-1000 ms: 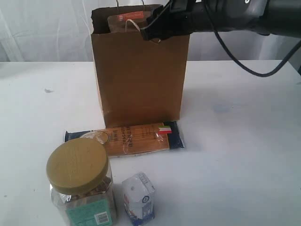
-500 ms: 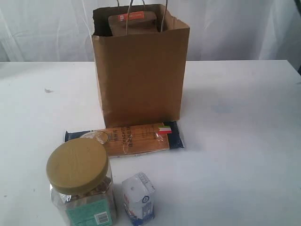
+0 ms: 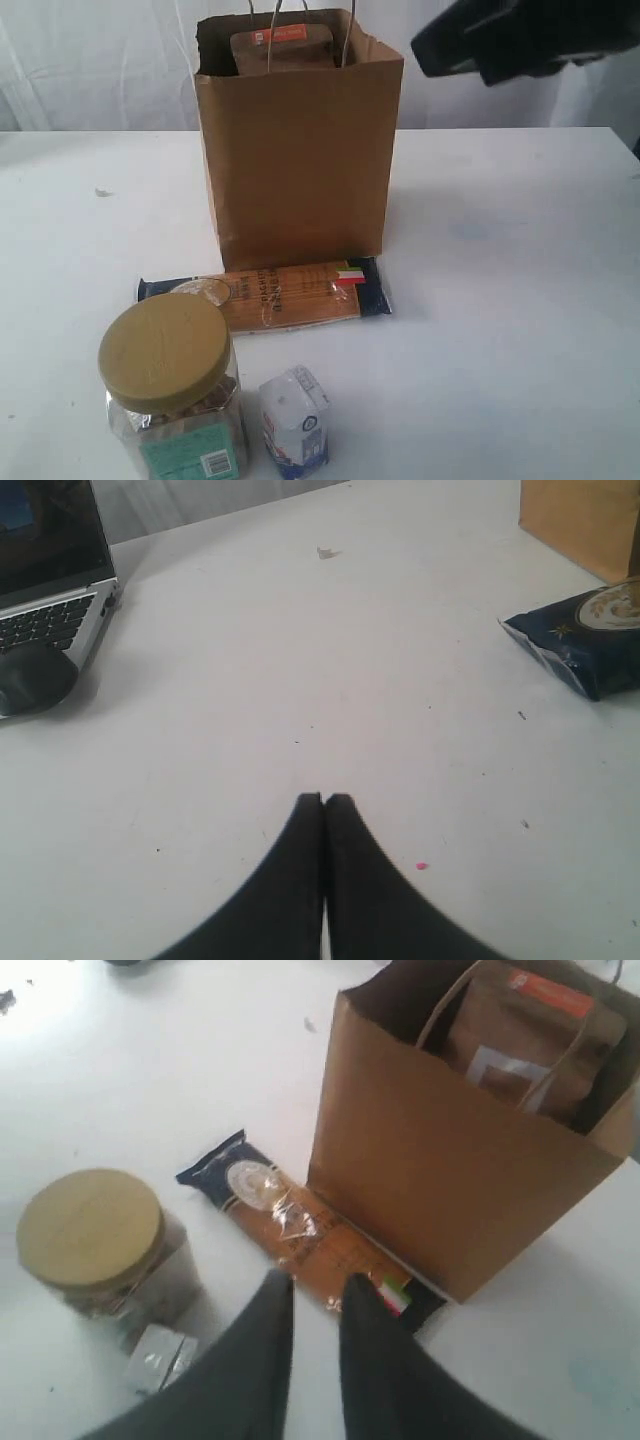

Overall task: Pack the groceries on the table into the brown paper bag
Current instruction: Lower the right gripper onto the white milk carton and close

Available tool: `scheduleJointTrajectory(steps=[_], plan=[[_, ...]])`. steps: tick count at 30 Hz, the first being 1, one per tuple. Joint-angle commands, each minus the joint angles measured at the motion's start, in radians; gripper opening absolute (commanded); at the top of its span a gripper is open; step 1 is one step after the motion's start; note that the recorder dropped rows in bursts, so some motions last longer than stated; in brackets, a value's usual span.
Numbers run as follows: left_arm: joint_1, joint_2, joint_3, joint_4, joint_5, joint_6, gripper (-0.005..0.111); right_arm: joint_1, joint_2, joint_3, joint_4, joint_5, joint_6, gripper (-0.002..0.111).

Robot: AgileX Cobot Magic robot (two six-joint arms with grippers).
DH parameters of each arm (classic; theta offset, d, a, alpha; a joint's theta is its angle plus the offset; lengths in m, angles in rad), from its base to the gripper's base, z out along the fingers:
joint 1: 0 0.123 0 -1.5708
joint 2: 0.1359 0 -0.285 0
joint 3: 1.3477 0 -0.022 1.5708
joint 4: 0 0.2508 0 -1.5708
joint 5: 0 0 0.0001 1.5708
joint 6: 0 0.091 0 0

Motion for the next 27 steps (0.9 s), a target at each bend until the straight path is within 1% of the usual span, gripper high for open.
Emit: scheduleJointTrajectory(steps=[1,5,7,9,11,15,18,20,23,25,27], plan=[[0.002,-0.004,0.003,-0.003,-0.002,-0.002,0.000,-0.005,-0.060,0.088,0.008,0.070,0.009,0.000],[0.002,-0.004,0.003,-0.003,-0.002,-0.002,0.000,0.025,-0.098,0.200,0.008,0.072,0.009,0.000],[0.002,-0.004,0.003,-0.003,-0.002,-0.002,0.000,0.060,-0.103,0.255,-0.012,0.078,0.009,0.000],[0.002,-0.004,0.003,-0.003,-0.002,-0.002,0.000,0.108,-0.091,0.303,-0.074,0.102,0.042,0.000],[0.002,-0.004,0.003,-0.003,-0.002,-0.002,0.000,0.155,-0.075,0.340,-0.183,0.125,0.123,0.000],[0.002,-0.004,0.003,-0.003,-0.002,-0.002,0.000,0.301,-0.013,0.395,-0.442,0.133,0.357,0.000],[0.002,-0.004,0.003,-0.003,-0.002,-0.002,0.000,0.410,0.057,0.397,-0.549,0.133,0.498,0.000],[0.002,-0.004,0.003,-0.003,-0.002,-0.002,0.000,0.470,0.106,0.397,-0.562,0.128,0.559,0.000],[0.002,-0.004,0.003,-0.003,-0.002,-0.002,0.000,0.539,0.182,0.397,-0.524,0.093,0.622,0.000],[0.002,-0.004,0.003,-0.003,-0.002,-0.002,0.000,0.554,0.213,0.397,-0.489,0.047,0.629,0.000],[0.002,-0.004,0.003,-0.003,-0.002,-0.002,0.000,0.559,0.242,0.397,-0.459,-0.041,0.629,0.000]])
